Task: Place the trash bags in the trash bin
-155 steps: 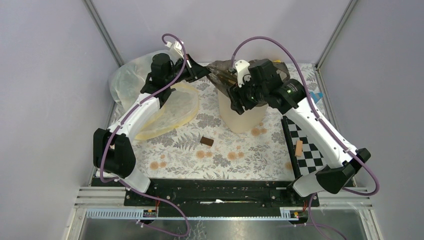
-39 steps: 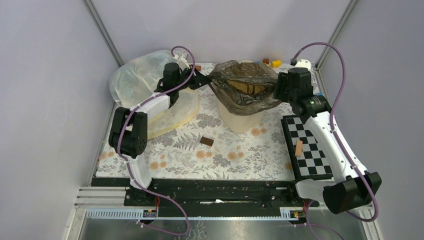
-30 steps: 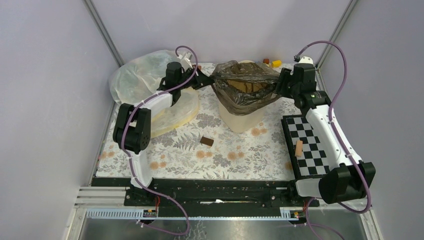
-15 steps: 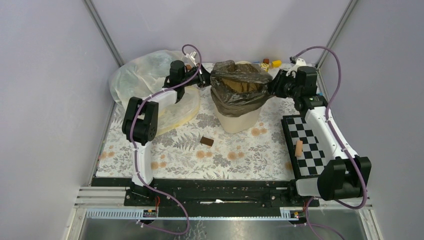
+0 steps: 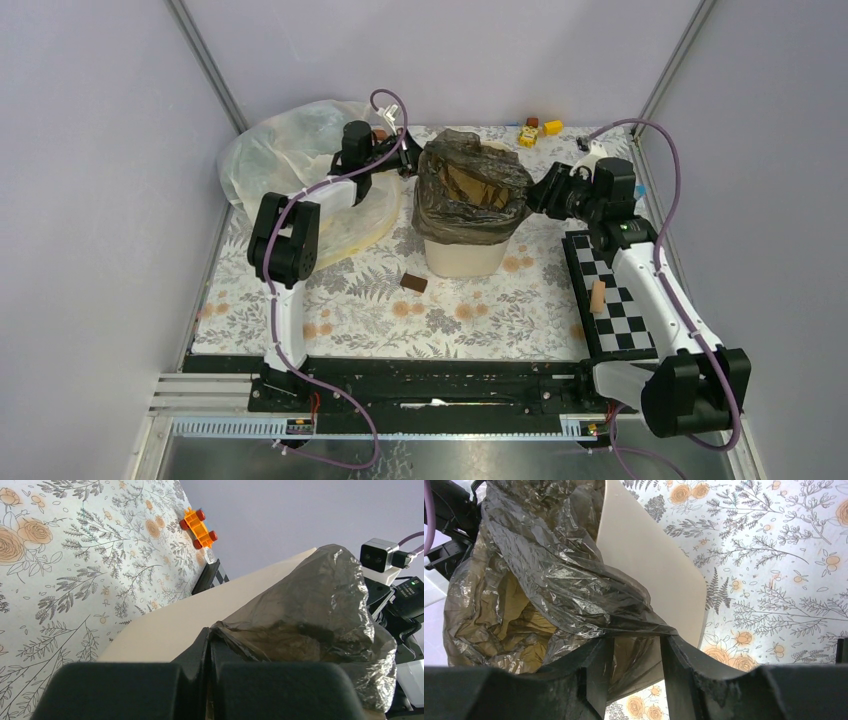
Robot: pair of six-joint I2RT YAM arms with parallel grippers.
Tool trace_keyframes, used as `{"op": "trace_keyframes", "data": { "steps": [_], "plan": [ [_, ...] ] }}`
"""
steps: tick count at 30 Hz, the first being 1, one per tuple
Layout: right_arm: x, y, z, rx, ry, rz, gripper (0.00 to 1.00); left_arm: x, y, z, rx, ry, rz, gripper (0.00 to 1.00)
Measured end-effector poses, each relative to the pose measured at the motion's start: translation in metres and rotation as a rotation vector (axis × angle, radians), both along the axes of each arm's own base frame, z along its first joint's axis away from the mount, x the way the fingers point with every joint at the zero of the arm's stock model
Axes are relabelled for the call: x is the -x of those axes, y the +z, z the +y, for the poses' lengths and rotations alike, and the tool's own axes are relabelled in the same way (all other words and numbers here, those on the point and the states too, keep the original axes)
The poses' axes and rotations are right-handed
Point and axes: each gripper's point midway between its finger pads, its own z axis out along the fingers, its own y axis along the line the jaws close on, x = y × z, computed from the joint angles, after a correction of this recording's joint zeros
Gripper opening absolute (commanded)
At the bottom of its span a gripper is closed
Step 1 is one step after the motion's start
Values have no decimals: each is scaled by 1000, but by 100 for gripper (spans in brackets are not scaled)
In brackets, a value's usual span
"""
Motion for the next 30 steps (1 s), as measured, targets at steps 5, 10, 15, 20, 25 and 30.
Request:
{"op": "trace_keyframes", "data": {
  "steps": [5, 10, 15, 20, 25, 30],
  "plan": [
    [-2, -11, 1, -1, 1, 38, 46, 1, -7, 1, -4, 9, 18, 3],
    [2, -34, 4, -20, 10, 101, 48, 1, -9, 1, -6, 12, 27, 5],
    [4, -39, -1, 0, -13, 113, 68, -1, -14, 2, -33, 37, 28, 27],
    [8, -22, -18, 71, -88, 61, 70, -4, -16, 13, -119, 138, 41, 39],
    [4, 14, -30, 122, -135, -42, 76, -2, 13, 32, -162, 252, -14, 48],
    [5, 47, -36, 162, -140, -140, 82, 0, 41, 51, -177, 356, -75, 56]
  ]
}}
